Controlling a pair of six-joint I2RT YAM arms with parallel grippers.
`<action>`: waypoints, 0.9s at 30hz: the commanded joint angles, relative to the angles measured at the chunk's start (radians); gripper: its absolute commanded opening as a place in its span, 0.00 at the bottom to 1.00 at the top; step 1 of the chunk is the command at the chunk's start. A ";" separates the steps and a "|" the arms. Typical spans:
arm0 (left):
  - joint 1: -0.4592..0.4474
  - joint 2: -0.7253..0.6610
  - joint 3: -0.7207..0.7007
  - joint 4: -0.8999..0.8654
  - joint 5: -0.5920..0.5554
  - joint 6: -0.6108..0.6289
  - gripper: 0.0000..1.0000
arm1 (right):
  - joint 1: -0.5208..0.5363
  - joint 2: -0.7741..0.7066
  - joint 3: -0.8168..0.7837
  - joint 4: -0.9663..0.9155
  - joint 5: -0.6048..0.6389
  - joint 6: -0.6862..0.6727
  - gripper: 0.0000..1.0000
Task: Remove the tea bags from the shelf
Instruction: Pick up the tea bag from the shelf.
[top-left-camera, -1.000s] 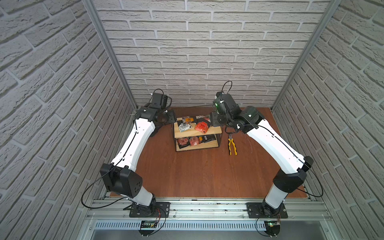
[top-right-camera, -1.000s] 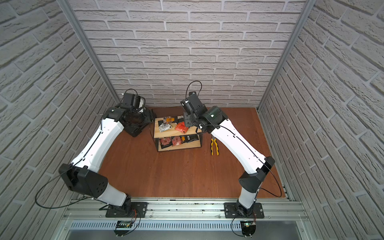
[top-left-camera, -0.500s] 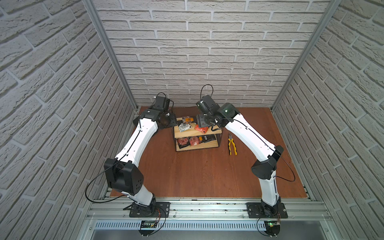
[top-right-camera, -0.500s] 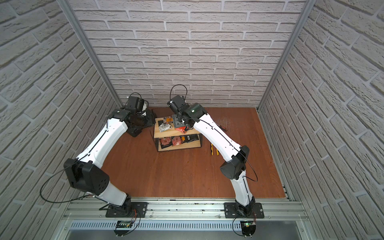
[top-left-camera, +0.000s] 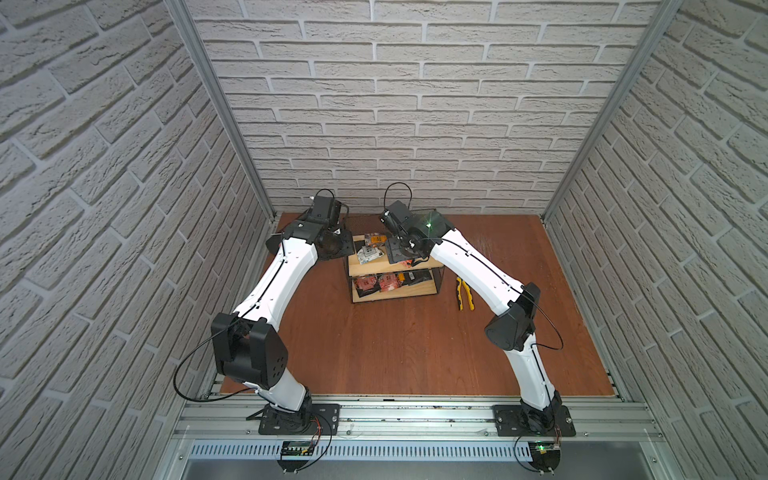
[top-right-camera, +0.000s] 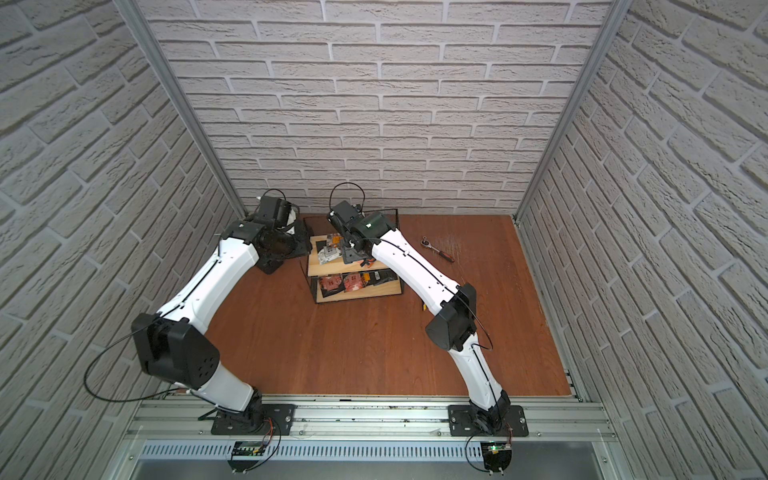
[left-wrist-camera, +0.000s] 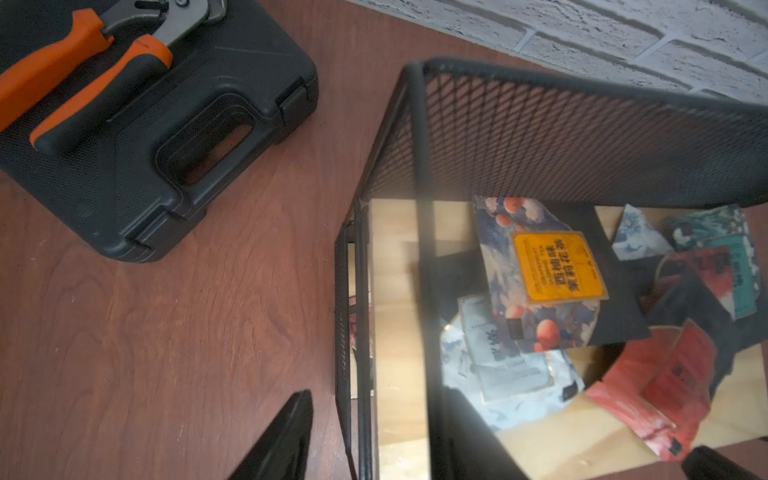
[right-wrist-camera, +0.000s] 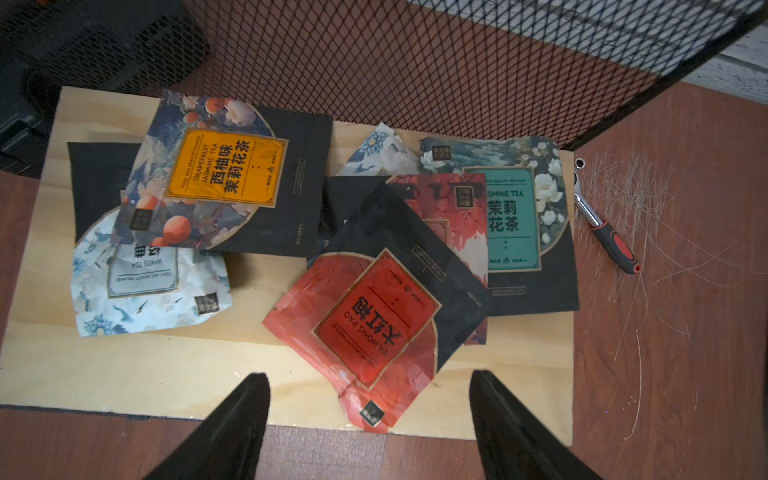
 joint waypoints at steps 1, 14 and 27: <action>0.003 0.011 -0.017 0.033 0.009 0.020 0.54 | -0.004 0.011 0.028 0.013 -0.001 0.023 0.81; 0.002 0.014 -0.015 0.026 0.011 0.034 0.54 | -0.023 0.074 0.042 0.028 0.011 0.041 0.81; 0.004 0.019 -0.007 0.021 0.011 0.051 0.52 | -0.029 0.027 -0.084 0.039 -0.038 0.082 0.46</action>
